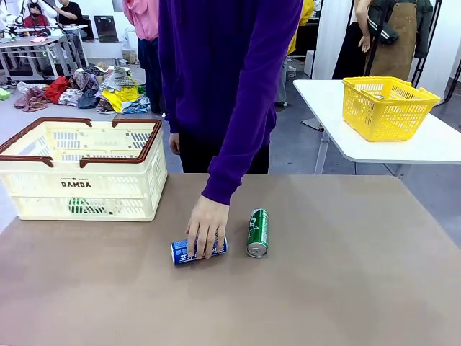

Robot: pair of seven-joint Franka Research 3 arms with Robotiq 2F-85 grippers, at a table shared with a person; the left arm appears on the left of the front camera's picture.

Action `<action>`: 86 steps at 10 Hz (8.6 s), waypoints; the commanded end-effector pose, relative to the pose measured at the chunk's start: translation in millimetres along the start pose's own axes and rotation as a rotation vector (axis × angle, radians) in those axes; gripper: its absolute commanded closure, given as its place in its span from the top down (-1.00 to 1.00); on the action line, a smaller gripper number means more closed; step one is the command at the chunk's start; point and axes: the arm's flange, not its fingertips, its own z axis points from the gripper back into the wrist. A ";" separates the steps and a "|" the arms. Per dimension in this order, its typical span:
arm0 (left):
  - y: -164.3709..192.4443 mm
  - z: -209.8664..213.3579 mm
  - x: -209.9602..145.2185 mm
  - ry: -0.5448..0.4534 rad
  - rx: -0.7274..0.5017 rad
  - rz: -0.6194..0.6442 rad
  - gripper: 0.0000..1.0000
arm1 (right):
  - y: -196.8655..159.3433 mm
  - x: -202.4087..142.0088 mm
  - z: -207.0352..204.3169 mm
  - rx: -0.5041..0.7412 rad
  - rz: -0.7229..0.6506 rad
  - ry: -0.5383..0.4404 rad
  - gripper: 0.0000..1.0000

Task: Place the drinks into the Shopping basket.
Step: Pick up one drink and place it into the Shopping basket.

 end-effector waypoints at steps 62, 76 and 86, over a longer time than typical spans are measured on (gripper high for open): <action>-177.0 -407.8 -20.8 -0.144 0.714 -0.463 -1.00 | 2.5 1.9 -0.1 0.023 0.012 -0.007 1.00; -147.8 -207.5 179.7 -0.432 0.604 -0.062 -1.00 | 2.5 1.9 -0.1 0.023 0.012 -0.007 1.00; -19.7 -239.5 251.6 -0.231 0.742 -0.220 -1.00 | 2.5 1.9 -0.1 0.023 0.012 -0.007 1.00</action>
